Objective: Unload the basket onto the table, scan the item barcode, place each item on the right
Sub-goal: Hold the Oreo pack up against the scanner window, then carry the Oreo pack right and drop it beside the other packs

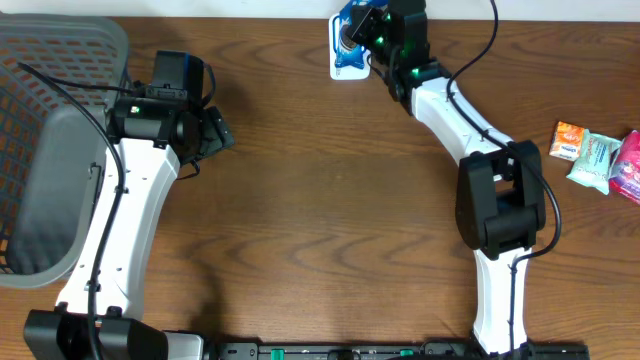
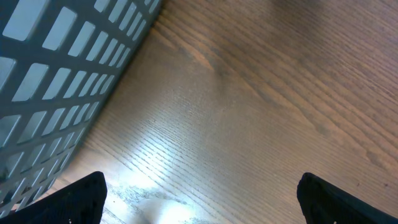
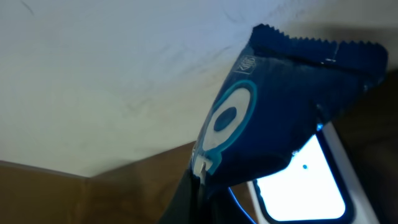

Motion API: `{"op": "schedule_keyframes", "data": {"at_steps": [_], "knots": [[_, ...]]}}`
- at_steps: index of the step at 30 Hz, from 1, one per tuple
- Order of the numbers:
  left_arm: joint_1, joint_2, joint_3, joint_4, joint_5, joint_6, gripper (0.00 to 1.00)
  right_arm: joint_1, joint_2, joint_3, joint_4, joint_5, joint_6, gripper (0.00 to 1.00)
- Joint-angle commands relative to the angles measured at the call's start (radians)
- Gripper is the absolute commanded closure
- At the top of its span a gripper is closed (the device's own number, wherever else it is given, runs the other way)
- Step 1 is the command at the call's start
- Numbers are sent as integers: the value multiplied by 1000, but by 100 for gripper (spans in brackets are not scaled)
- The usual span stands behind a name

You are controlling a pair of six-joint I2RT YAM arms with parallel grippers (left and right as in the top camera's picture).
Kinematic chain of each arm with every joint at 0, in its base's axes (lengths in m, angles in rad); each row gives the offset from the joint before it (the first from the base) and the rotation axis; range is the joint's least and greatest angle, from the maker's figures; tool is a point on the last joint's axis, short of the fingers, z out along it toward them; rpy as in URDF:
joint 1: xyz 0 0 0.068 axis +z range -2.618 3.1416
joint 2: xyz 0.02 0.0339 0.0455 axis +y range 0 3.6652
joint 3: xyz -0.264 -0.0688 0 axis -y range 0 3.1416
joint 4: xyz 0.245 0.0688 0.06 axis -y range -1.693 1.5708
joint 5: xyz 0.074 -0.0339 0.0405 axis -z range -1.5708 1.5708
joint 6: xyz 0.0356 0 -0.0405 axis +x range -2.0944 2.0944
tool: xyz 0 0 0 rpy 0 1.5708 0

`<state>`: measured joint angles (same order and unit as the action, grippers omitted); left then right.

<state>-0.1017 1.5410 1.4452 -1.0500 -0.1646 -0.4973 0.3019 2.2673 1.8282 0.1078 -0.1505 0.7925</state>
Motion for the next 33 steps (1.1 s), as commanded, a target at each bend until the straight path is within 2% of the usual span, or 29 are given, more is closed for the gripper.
{"op": "schedule_keyframes", "data": {"at_steps": [1, 9, 17, 21, 25, 27, 28, 30, 31, 33], "knots": [[0, -5, -3, -4, -20, -5, 2, -57, -67, 69, -74, -5, -99, 99], [0, -5, -3, -4, -20, -5, 2, -249, -237, 95, -404, 33, -274, 99], [0, -5, -3, -4, -20, -5, 2, -471, -266, 92, -864, 356, -342, 99], [0, -5, -3, -4, -20, -5, 2, -567, -236, 90, -954, 523, -398, 99], [0, -5, -3, -4, -20, -5, 2, -653, -199, 90, -996, 547, -416, 99], [0, -5, -3, -4, -20, -5, 2, -684, -183, 90, -1009, 537, -416, 85], [0, -5, -3, -4, -20, -5, 2, -705, -172, 90, -1017, 538, -416, 57], [0, -5, -3, -4, -20, -5, 2, -725, -164, 90, -1025, 533, -416, 18], [0, -5, -3, -4, -20, -5, 2, -734, -164, 90, -1030, 525, -416, 7], [0, -5, -3, -4, -20, -5, 2, -742, -167, 90, -1041, 493, -416, 1]]}}
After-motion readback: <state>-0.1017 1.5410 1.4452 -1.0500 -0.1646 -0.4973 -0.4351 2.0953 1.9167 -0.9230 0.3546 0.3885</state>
